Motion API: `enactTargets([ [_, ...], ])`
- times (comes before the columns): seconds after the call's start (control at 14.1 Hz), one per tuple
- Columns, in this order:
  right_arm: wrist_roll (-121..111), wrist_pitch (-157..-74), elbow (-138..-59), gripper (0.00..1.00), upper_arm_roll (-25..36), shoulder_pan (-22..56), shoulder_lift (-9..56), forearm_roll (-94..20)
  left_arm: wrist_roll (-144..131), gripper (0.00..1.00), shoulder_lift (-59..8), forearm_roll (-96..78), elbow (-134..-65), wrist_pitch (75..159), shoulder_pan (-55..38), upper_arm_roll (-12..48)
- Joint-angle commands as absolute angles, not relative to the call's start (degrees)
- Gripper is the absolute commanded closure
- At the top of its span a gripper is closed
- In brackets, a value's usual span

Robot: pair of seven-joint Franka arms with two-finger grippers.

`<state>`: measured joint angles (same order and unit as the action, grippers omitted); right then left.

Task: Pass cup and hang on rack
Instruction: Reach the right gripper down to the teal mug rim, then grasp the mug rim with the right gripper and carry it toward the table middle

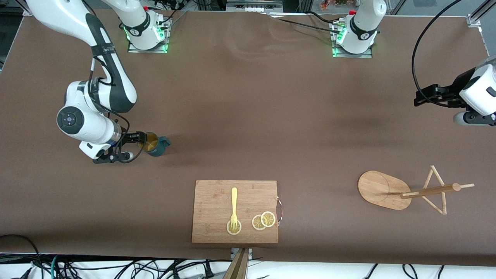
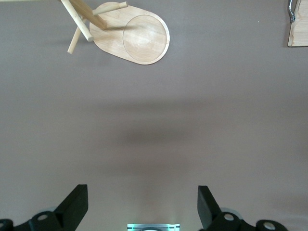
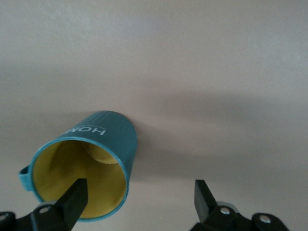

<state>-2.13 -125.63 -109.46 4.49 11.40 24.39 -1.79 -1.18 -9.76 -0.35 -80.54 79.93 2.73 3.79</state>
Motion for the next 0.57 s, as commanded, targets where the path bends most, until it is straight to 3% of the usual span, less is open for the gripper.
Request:
enactTargets([
  [0.0,-1.14,-126.82,-108.81,0.18,4.39,11.78,25.75,-2.20,-1.14,0.00,-10.46,-1.41,-78.84,79.10,2.99,3.78],
  [0.21,2.01,-127.88,-108.11,0.52,4.40,13.18,26.89,-2.46,-1.05,0.00,-10.28,-1.32,-79.01,79.10,2.99,3.78],
  [0.43,3.16,-128.32,-107.84,1.00,4.39,13.62,27.33,-3.42,-0.79,0.00,-9.67,-1.23,-79.72,79.10,3.08,3.69],
  [0.5,2.90,-127.71,-106.45,1.00,4.39,14.32,27.33,-3.78,-0.79,0.00,-9.67,-1.23,-79.98,79.10,3.08,3.60],
])
